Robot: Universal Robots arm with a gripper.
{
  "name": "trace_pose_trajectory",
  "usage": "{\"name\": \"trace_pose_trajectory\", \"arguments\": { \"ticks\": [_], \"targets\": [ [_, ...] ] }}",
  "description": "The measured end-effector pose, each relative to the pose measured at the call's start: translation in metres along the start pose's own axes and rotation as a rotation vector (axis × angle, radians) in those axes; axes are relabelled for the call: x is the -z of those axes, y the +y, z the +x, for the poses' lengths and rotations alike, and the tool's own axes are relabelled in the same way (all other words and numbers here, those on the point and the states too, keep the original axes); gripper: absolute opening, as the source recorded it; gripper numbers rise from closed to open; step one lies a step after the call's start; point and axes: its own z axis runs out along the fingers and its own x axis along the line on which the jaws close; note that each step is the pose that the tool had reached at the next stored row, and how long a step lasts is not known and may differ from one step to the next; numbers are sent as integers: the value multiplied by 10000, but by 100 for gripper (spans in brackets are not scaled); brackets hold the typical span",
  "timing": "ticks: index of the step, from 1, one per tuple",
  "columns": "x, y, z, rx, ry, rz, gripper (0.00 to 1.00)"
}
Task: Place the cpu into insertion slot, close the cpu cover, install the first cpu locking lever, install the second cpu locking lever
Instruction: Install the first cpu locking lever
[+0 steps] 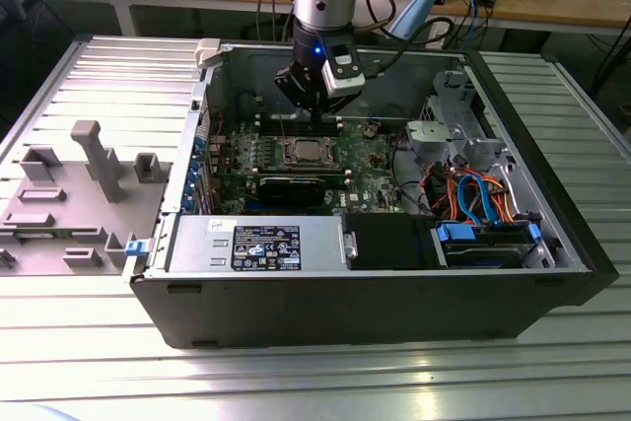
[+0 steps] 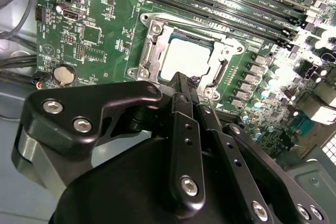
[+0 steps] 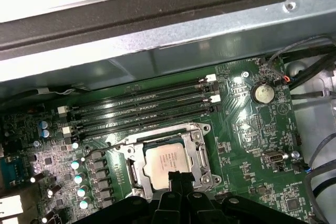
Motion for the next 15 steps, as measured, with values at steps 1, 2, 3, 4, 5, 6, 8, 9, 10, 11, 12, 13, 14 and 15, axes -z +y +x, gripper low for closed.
{"name": "trace_pose_trajectory", "arguments": {
  "ticks": [1,2,3,4,5,6,8,9,10,11,12,13,14,15],
  "targets": [
    [0,0,0,0,0,0,11],
    [0,0,2,0,0,0,11],
    [0,0,3,-1,0,0,11],
    [0,-1,5,-1,0,0,11],
    [0,-1,6,0,0,0,11],
    [0,-1,7,1,0,-1,11],
    [0,-2,8,0,0,0,11],
    [0,-2,8,0,0,0,11],
    [0,-2,8,0,0,0,11],
    [0,-2,8,0,0,0,11],
    [0,-2,9,0,0,-1,11],
    [0,-2,9,2,1,0,11],
    [0,-2,9,5,0,0,11],
    [0,-2,9,11,0,0,11]
  ]
}}
